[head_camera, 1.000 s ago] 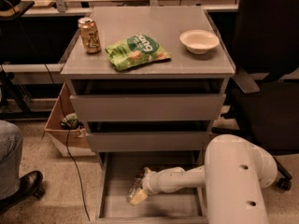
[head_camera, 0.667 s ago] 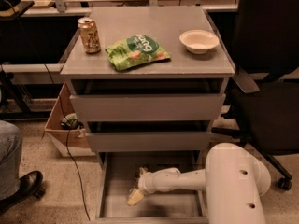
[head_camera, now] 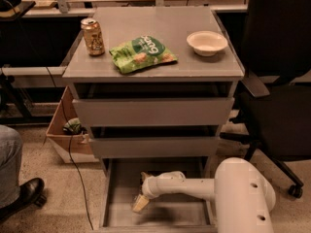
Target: Pick water bottle from bottom drawer and place on counter
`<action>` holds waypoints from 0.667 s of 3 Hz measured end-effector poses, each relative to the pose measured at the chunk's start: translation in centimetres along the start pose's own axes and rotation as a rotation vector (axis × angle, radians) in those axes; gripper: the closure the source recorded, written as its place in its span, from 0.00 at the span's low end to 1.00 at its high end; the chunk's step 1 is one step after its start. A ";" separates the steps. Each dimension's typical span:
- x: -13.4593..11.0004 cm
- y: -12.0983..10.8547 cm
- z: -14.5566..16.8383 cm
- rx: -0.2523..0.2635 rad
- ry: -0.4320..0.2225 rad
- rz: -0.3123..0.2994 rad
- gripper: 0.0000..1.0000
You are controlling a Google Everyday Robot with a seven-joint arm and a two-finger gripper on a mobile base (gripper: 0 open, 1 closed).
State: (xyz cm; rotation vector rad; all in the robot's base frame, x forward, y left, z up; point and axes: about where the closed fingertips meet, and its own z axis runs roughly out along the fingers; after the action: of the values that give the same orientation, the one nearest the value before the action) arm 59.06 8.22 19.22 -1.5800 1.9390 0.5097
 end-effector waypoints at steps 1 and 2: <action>0.0 0.6 0.4 -0.014 0.012 -0.034 0.00; 0.9 0.5 0.8 -0.043 0.071 -0.134 0.00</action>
Offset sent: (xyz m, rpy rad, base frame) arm 0.0007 -0.0121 -0.0216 -0.1866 -0.0714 0.2375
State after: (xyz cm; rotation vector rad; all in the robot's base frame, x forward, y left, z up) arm 58.63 8.13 17.97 -1.7627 1.8692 0.4481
